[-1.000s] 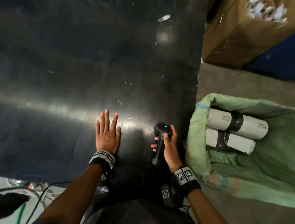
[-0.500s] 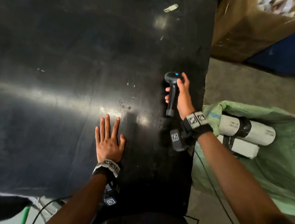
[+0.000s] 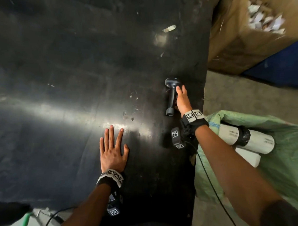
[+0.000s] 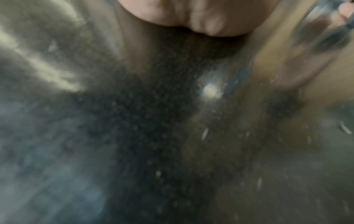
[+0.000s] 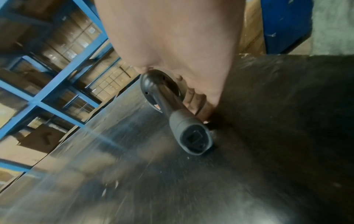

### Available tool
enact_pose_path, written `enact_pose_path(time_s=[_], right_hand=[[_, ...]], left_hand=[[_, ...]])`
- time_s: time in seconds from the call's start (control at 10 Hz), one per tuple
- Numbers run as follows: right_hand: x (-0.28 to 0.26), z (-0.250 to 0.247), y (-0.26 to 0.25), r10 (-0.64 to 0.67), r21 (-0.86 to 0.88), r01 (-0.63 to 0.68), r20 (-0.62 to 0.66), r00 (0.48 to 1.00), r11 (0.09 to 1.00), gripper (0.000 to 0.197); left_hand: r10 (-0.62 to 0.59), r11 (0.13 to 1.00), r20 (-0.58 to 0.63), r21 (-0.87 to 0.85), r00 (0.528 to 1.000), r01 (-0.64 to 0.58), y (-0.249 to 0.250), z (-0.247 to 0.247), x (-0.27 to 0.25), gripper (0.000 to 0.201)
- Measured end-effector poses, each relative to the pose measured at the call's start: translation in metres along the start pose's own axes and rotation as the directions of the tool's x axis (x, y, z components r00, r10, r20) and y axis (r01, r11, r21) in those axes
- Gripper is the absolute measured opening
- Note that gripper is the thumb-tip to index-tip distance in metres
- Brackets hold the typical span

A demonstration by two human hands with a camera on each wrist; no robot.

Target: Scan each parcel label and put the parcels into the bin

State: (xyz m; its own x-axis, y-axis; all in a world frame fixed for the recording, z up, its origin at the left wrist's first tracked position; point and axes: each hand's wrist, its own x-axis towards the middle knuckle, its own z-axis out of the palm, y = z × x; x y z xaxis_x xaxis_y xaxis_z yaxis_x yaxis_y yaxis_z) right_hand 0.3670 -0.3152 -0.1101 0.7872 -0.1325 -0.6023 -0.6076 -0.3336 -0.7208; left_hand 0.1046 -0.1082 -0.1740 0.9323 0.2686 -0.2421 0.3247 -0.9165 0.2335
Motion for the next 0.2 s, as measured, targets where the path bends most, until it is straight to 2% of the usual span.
enact_pose_path(time_s=[0.1,0.2], right_hand=[[-0.031,-0.009,0.009,-0.062,-0.158,0.066,0.03,0.998,0.985,0.081],[-0.087,-0.031,0.032,-0.132,-0.351,0.161,0.106,0.986,0.922,0.072]], left_hand=[[0.02,1.0,-0.007,-0.002,1.0,-0.02,0.002,-0.003,-0.002,0.068],[0.042,0.997,-0.047,-0.066,0.998,-0.045,-0.001,0.0,-0.014,0.065]])
